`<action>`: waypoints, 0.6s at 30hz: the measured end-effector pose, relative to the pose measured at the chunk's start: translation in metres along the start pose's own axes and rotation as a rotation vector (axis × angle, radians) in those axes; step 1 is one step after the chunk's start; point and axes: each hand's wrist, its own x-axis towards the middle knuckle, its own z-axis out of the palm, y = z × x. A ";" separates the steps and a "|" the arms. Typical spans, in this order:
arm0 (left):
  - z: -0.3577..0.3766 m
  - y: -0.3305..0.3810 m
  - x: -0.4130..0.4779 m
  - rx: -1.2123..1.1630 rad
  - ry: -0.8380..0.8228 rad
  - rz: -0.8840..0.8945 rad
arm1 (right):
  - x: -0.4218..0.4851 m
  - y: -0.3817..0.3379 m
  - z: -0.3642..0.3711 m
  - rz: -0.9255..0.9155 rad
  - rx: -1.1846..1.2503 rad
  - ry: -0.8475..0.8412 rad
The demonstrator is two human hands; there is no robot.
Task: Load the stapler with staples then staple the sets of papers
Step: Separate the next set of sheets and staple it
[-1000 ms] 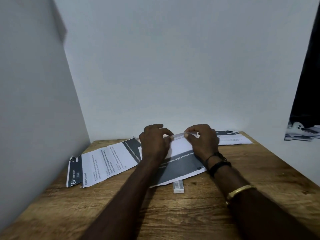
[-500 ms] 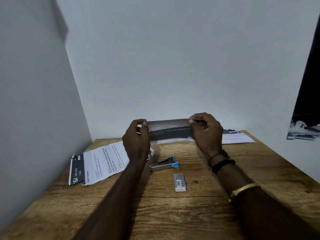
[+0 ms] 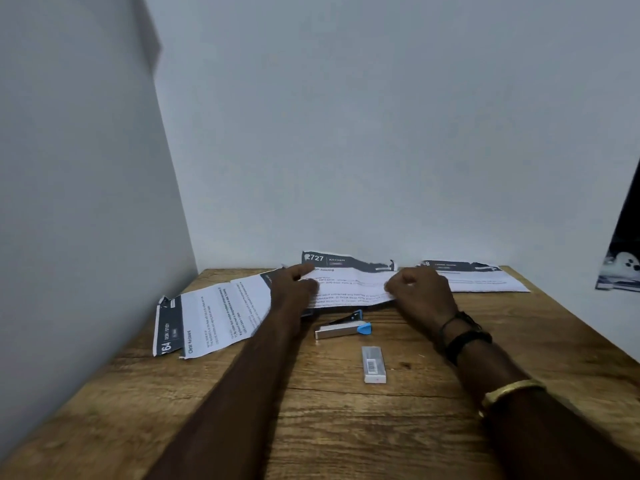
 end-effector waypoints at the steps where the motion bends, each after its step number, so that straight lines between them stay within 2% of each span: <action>1: 0.001 -0.002 0.001 0.035 0.018 0.020 | -0.002 -0.002 0.001 0.005 -0.063 -0.032; 4: 0.005 -0.006 0.003 0.067 0.093 0.069 | -0.009 -0.016 -0.001 -0.070 -0.182 -0.083; 7: 0.005 -0.006 0.002 0.121 0.160 0.119 | -0.016 -0.034 -0.002 -0.205 -0.166 -0.305; 10: 0.006 -0.006 -0.001 0.126 0.169 0.121 | -0.021 -0.042 0.003 -0.240 -0.271 -0.462; 18: 0.007 -0.005 -0.002 0.225 0.154 0.134 | -0.021 -0.041 0.003 -0.345 -0.335 -0.523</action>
